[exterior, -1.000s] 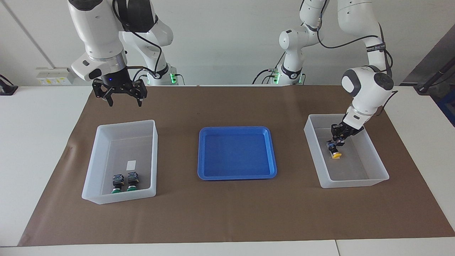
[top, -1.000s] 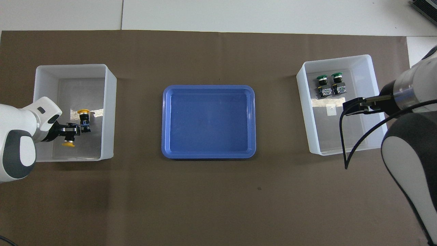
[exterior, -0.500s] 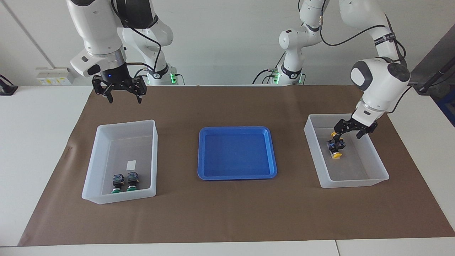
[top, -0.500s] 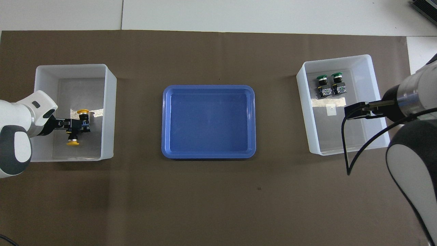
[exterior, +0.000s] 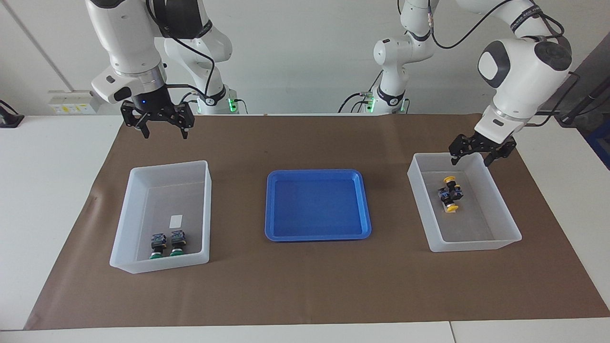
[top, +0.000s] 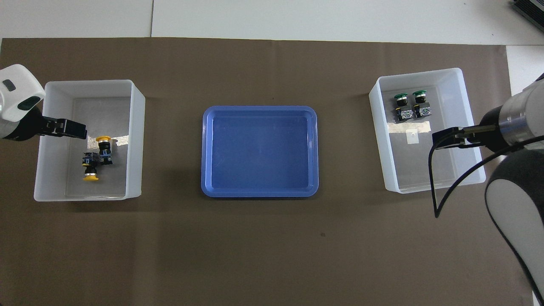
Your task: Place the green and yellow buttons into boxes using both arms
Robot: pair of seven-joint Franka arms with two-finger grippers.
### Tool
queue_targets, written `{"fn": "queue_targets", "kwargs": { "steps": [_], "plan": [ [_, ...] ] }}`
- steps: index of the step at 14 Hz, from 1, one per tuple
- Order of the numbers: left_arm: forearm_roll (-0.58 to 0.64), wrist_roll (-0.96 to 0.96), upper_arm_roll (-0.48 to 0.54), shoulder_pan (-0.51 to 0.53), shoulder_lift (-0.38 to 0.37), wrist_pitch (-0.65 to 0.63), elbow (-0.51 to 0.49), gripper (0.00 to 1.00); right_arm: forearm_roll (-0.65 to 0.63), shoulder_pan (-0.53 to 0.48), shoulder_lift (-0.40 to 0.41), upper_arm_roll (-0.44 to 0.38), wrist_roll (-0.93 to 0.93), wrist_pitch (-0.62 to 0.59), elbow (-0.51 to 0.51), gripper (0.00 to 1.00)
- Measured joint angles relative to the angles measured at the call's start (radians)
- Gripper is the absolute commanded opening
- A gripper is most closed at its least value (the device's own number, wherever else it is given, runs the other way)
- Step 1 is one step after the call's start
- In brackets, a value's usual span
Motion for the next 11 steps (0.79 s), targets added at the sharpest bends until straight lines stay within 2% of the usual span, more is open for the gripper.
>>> {"fn": "queue_targets", "kwargs": {
  "steps": [4, 7, 9, 11],
  "plan": [
    [0.001, -0.144, -0.01, -0.115, -0.052, -0.125, -0.004, 1.0, 0.0, -0.011, 0.0, 0.0, 0.0, 0.0, 0.0, 1.0],
    [0.001, -0.157, -0.01, -0.139, -0.063, -0.132, 0.004, 1.0, 0.0, -0.011, 0.0, 0.0, 0.0, 0.0, 0.0, 1.0],
    [0.0, -0.157, 0.0, -0.137, -0.067, -0.159, 0.042, 1.0, 0.0, -0.011, 0.0, 0.0, 0.0, 0.0, 0.0, 1.0],
    [-0.004, -0.157, 0.011, -0.13, -0.066, -0.227, 0.126, 1.0, 0.0, -0.011, 0.0, 0.0, 0.0, 0.0, 0.0, 1.0]
  ]
}}
